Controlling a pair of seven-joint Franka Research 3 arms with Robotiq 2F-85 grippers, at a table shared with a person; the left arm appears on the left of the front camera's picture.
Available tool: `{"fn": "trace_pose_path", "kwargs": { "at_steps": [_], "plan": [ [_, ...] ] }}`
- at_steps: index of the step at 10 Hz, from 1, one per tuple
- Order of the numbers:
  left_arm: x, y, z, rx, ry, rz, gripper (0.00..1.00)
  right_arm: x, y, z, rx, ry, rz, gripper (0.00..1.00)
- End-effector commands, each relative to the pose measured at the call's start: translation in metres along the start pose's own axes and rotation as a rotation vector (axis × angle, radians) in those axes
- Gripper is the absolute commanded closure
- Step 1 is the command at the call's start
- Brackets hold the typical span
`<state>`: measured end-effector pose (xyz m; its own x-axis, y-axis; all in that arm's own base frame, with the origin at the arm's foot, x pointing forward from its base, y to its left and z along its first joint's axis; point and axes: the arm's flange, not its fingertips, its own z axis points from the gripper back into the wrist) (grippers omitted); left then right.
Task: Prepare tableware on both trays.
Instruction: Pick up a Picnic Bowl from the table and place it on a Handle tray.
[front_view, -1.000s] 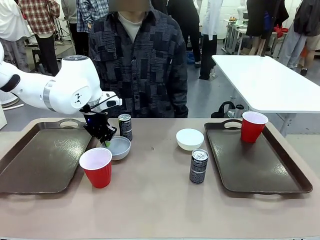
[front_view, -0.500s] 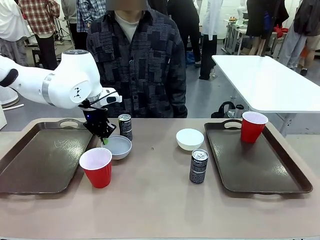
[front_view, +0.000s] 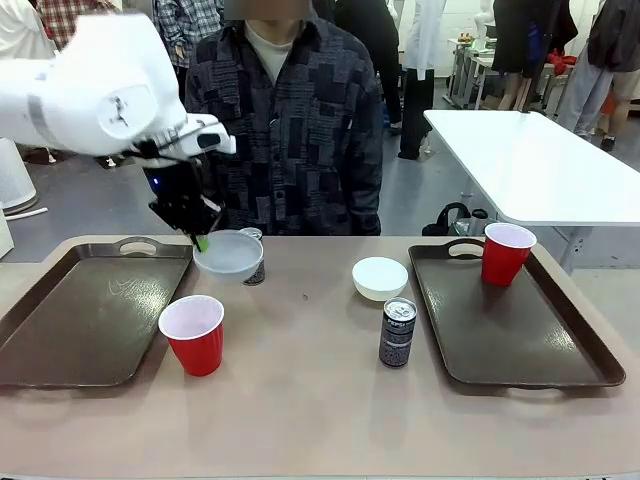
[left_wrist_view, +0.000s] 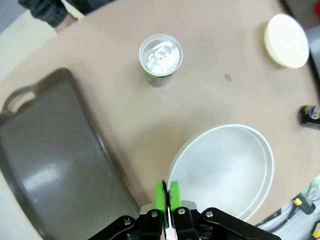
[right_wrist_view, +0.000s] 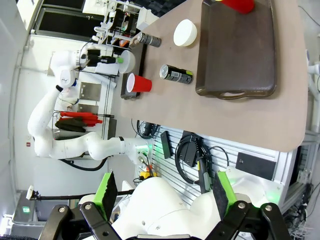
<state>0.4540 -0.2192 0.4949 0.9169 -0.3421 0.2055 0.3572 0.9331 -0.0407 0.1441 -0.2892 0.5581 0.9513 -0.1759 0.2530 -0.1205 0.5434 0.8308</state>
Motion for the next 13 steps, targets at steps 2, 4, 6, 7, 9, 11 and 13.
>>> {"fn": "trace_pose_path", "kwargs": {
  "at_steps": [2,4,6,7,9,11,13],
  "plan": [
    [-0.019,0.011,0.009,-0.038,-0.008,0.027,1.00,0.000,0.002,0.002,0.025,-0.012,0.019,0.00],
    [-0.038,0.040,0.019,-0.077,-0.018,0.037,1.00,0.000,0.002,0.002,0.025,-0.012,0.019,0.00],
    [-0.066,0.073,0.039,-0.064,-0.066,0.081,1.00,0.000,0.002,0.002,0.025,-0.012,0.019,0.00],
    [-0.077,0.096,0.046,-0.031,-0.093,0.091,1.00,0.000,0.002,0.002,0.025,-0.012,0.019,0.00],
    [-0.096,0.153,0.049,0.000,-0.085,0.145,1.00,0.000,0.002,0.002,0.025,-0.012,0.019,0.00],
    [-0.108,0.188,0.047,0.035,-0.055,0.167,1.00,0.000,0.002,0.002,0.025,-0.012,0.019,0.00],
    [-0.119,0.214,0.050,0.067,-0.014,0.212,1.00,0.000,0.002,0.002,0.025,-0.012,0.019,0.00]
  ]
}}
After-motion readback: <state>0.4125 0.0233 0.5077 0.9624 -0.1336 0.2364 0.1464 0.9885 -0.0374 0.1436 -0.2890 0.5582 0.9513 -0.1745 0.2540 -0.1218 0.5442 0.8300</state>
